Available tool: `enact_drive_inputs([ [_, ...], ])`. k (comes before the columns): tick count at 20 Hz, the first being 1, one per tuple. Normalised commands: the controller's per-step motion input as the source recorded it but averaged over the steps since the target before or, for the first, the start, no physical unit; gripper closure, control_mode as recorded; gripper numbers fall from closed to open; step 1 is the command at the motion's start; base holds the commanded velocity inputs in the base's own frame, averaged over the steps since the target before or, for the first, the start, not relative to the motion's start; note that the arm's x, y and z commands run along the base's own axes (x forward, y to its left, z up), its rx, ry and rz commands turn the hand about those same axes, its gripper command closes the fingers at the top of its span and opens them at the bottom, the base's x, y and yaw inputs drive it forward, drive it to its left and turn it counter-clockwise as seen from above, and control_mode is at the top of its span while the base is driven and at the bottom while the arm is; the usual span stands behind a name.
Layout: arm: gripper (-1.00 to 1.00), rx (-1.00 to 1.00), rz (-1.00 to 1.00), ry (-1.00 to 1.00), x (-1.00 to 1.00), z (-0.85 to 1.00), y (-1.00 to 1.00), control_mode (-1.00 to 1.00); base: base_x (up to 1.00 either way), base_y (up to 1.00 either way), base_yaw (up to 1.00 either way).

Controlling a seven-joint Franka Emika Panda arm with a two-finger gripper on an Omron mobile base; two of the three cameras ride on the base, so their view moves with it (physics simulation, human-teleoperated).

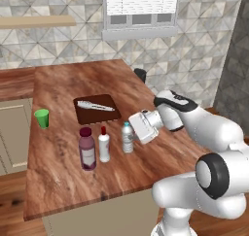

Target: Place the drinks on the dining counter in a tight cluster.

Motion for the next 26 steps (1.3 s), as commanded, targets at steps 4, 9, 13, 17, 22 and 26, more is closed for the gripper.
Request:
enact_drive_inputs([
  [4,1.0,0.0,0.0,0.0,0.16,0.0,0.0,-1.0,0.0,0.0,0.0],
  [9,1.0,0.0,0.0,0.0,-0.21,-0.07,0.0,-1.0,0.0,0.0,0.0],
  [13,1.0,0.0,0.0,-0.02,-0.08,-0.19,0.04,-1.0,0.0,0.0,0.0],
  [17,1.0,0.0,0.0,-0.04,0.0,-0.34,0.06,-1.0,0.0,0.0,0.0],
  [22,1.0,0.02,0.0,-0.06,0.0,-0.4,0.01,-1.0,0.0,0.0,0.0],
  [26,1.0,0.03,0.0,-0.11,0.11,-0.08,0.0,-1.0,0.0,0.0,0.0],
])
